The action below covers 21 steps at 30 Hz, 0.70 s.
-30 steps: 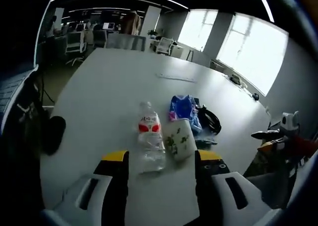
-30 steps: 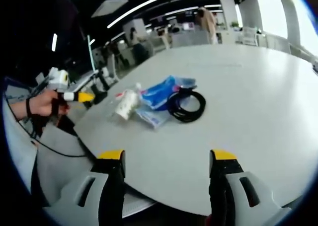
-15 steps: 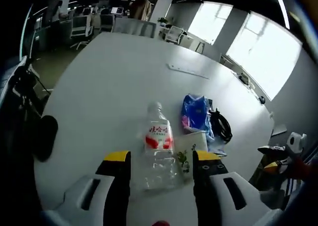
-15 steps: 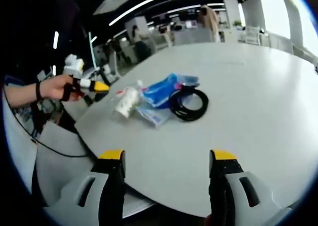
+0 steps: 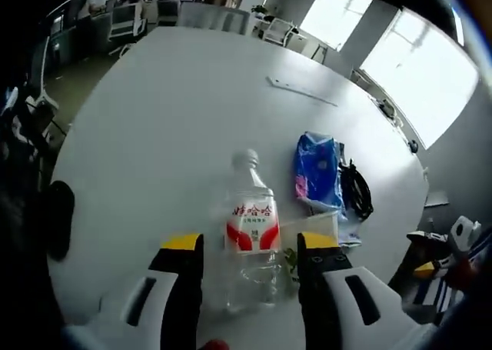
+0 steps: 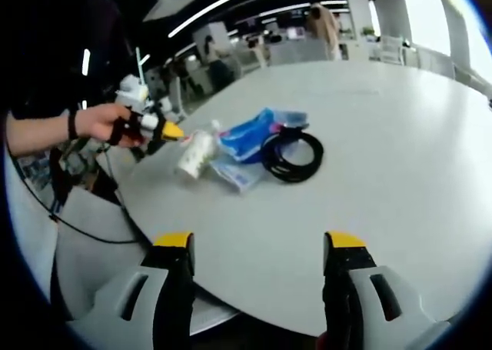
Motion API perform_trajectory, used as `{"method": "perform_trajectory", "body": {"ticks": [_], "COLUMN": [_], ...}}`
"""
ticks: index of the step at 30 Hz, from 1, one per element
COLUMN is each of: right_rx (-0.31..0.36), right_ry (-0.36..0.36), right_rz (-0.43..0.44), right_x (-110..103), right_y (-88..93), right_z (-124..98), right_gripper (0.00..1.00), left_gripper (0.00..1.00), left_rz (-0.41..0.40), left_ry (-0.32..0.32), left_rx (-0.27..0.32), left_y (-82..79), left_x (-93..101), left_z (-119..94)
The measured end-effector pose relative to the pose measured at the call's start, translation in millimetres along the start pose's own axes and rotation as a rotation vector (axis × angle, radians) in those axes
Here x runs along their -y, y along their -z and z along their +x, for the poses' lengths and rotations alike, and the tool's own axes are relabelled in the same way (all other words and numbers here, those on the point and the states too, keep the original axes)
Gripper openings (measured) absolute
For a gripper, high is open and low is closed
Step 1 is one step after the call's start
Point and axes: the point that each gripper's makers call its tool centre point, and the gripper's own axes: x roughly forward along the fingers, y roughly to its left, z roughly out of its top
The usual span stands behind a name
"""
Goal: Arrange the tabletop items into an orderly group along one side of the table until the central work area is clear of visible clutter.
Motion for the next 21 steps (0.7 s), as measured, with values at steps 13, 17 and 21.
{"method": "perform_trajectory", "body": {"ticks": [13,17,21], "right_rx": [0.006,0.002,0.001], "right_ry": [0.009,0.007,0.004], "right_rz": [0.005,0.005,0.008], "right_x": [8,6,4], "right_y": [-7.5,-6.0,-4.7], "right_z": [0,1,1], "right_gripper": [0.66,0.66,0.66], "left_gripper": [0.36,0.35,0.35], "left_rz": [0.017,-0.020,-0.036], "left_ry": [-0.023,-0.012,-0.009], "left_rx": [-0.088,-0.078,-0.066], "left_y": [13.7,15.2,15.5], "left_x": [0.4,0.6,-1.4], "left_z": [14,14,13]}}
